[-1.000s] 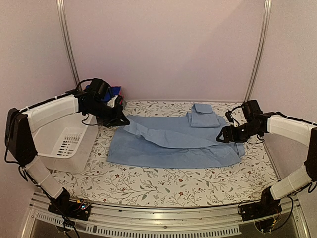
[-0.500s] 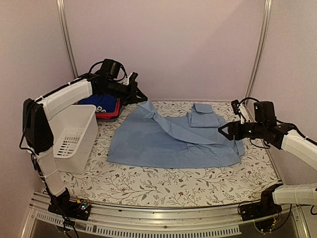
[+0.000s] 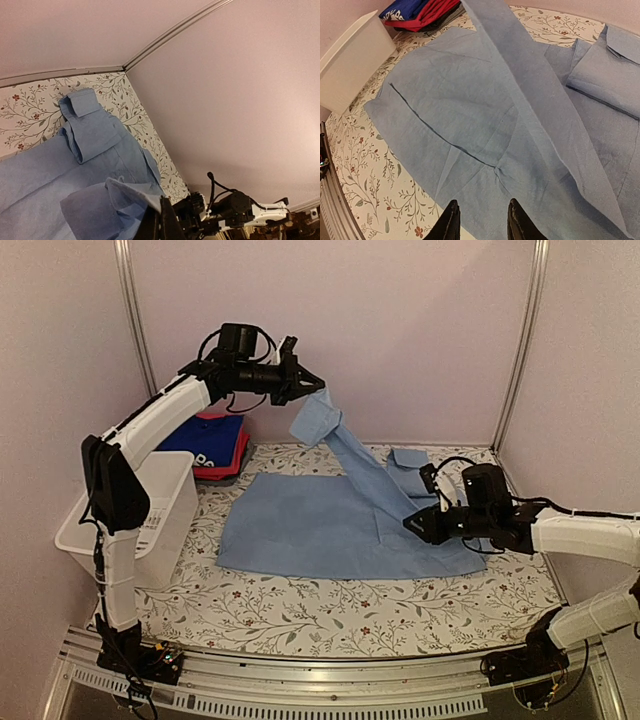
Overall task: Fold and stack the mixed laundry pile
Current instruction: Adjust the 1/3-folded shirt at the center of the board.
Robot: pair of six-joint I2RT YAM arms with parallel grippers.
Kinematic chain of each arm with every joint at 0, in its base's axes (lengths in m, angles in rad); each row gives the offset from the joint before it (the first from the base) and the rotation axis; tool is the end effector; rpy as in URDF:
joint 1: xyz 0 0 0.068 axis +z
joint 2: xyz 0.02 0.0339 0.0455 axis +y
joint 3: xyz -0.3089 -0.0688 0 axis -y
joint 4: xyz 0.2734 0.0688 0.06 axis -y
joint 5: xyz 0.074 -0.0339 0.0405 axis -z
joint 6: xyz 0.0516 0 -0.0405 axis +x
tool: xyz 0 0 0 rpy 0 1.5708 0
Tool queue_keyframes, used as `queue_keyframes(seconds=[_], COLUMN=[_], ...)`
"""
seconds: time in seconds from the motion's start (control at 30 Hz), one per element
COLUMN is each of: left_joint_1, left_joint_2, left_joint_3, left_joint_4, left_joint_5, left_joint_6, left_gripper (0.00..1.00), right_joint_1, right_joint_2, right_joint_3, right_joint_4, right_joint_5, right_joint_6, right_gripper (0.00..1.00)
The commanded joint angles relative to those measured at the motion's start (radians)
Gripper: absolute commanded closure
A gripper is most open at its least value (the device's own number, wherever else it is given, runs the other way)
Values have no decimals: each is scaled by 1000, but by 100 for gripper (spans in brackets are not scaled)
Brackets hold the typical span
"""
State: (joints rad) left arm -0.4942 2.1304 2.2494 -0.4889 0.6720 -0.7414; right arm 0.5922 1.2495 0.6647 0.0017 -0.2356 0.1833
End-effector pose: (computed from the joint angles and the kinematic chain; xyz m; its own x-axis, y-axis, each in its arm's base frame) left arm 0.4733 -0.2915 0.4260 -0.8305 -0.1529 -0.5356 0.4357 0.4209 -0.7956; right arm 0.2316 0.1703 0.2373 -0.5776 -0.1750 -0.7973 -0.6094 0.7424 0.2785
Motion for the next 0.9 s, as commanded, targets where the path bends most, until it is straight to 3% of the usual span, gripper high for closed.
queue_keyframes(seconds=[0.0, 0.27, 0.43, 0.63, 0.73, 0.87], left_joint_1=[-33, -42, -44, -43, -42, -37], left_joint_2=[36, 26, -3, -85, -136, -211], left_joint_3=[36, 23, -13, -180, -284, -449], left_joint_4=[69, 113, 104, 85, 81, 70], left_joint_5=[61, 81, 89, 86, 88, 96], left_joint_6=[-45, -54, -29, 21, 47, 105], left_gripper=[100, 100, 100, 100, 100, 100], right_joint_1=[6, 8, 7, 8, 8, 8], right_joint_2=[128, 404, 442, 499, 517, 459], right_joint_3=[23, 117, 125, 151, 147, 131], right_joint_4=[156, 188, 188, 144, 147, 149], right_joint_5=[155, 290, 420, 486, 419, 323], right_joint_6=[-15, -15, 24, 40, 53, 42], right_gripper=[70, 73, 71, 52, 40, 37])
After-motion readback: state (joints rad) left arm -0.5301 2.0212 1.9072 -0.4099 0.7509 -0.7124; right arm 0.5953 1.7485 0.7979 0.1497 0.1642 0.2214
